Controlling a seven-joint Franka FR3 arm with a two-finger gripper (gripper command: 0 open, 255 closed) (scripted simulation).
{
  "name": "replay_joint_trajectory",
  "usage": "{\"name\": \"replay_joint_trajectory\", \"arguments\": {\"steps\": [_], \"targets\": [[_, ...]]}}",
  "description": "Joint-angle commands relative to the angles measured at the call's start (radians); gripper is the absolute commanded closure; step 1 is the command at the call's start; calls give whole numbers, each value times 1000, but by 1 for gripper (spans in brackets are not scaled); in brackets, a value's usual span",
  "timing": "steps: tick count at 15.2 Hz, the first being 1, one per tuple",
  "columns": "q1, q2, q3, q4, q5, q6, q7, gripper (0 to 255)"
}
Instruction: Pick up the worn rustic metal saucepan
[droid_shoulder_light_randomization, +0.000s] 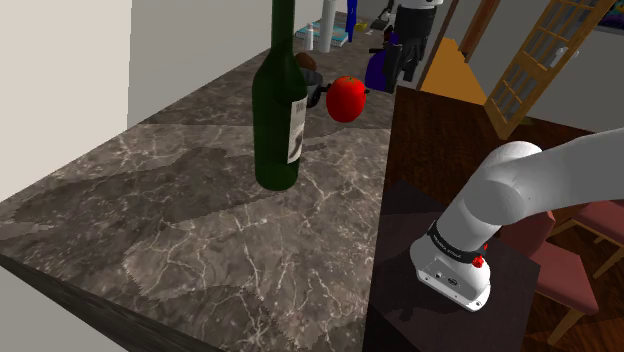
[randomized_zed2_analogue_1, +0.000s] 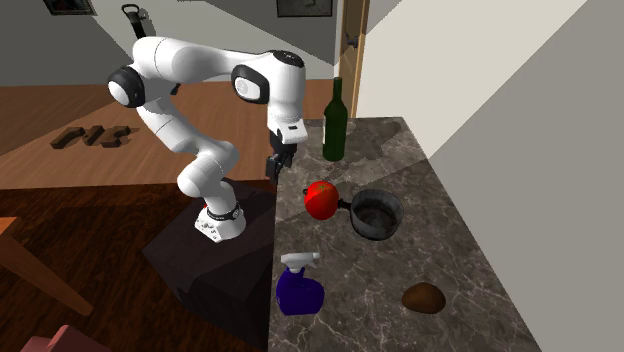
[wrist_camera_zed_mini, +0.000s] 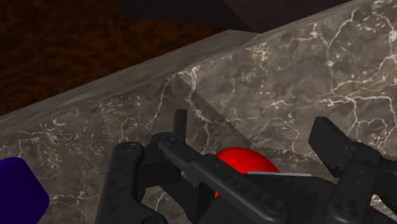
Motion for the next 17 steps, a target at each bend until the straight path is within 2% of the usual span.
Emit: {"name": "replay_joint_trajectory", "arguments": {"steps": [1,9,16,17], "targets": [[0,0,0,0,0,0,0,0],[3,299,3,161,38,157,22,0],[7,562,5,367,69,232,32,0],[7,571,5,375,70,233,33,0]]}}
